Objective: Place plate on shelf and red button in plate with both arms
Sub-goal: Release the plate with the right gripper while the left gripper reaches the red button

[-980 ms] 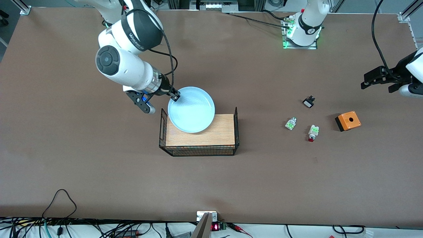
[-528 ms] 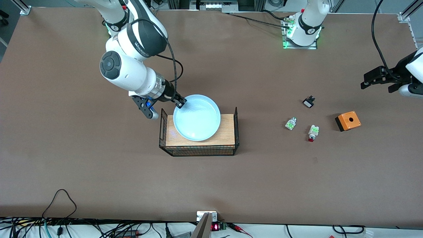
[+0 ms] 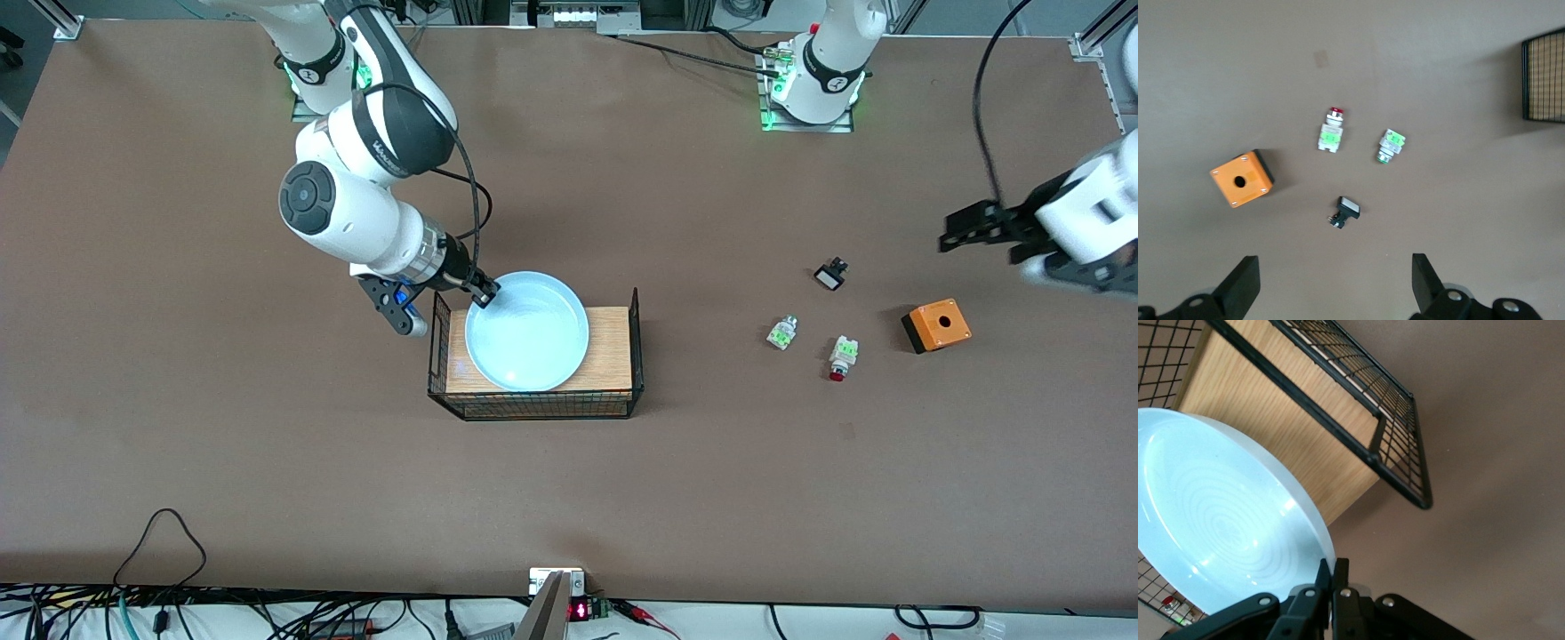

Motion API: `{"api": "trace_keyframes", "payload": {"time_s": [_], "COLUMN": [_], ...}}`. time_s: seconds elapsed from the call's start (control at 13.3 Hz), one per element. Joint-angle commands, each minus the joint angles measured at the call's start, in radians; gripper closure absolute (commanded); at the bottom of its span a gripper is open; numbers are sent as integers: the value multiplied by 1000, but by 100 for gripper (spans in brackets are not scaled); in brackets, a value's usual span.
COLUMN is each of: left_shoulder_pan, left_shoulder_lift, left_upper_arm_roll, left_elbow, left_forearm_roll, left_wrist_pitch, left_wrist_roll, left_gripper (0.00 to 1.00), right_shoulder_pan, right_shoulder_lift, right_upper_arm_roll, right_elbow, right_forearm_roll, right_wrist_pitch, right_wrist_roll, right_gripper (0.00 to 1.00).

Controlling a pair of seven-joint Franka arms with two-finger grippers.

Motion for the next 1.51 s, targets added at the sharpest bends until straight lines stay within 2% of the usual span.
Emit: {"api": "trace_keyframes", "payload": {"time_s": [0.0, 0.15, 0.23, 0.3, 0.38, 0.6, 0.75, 0.9, 1.06, 1.21, 1.43], "left_shoulder_pan": [-8, -12, -19, -25, -25, -28, -16, -8, 1, 6, 6], "left_shoulder_lift": [79, 122, 146, 163, 174, 191, 244, 266, 318, 358, 387], "left_upper_arm_roll": [4, 2, 2, 1, -4, -18, -18, -18, -18, -18, -19], "left_elbow": [28, 11, 8, -5, -39, -166, -252, -329, -346, -348, -375], "left_forearm_roll": [-11, -11, -9, -8, -8, -9, -9, -9, -9, -11, -14], "left_wrist_pitch": [27, 87, 113, 150, 206, 392, 560, 691, 765, 826, 900], "left_wrist_roll": [180, 227, 230, 235, 258, 298, 351, 373, 387, 399, 396], "left_gripper": [0, 0, 0, 0, 0, 0, 0, 0, 0, 0, 0], "right_shoulder_pan": [-1, -1, 2, -1, 1, -3, -3, -3, -3, -16, -93], "right_shoulder_lift": [25, 33, 36, 36, 33, 2, -47, -99, -136, -151, -185], "right_upper_arm_roll": [0, 0, 0, 0, -2, -16, -25, -25, -25, -26, -26], "right_elbow": [13, 13, 14, 13, 8, 19, 22, 25, 59, 129, 174], "right_forearm_roll": [19, 21, 22, 33, 31, 18, 7, -53, -141, -221, -349], "right_wrist_pitch": [22, 24, 28, 56, 65, 71, 62, 25, -68, -221, -392], "right_wrist_roll": [-71, -76, -76, -75, -70, -79, -78, -84, -96, -111, -354], "right_gripper": [100, 100, 89, 34, 0, 0, 0, 0, 0, 0, 0]}}
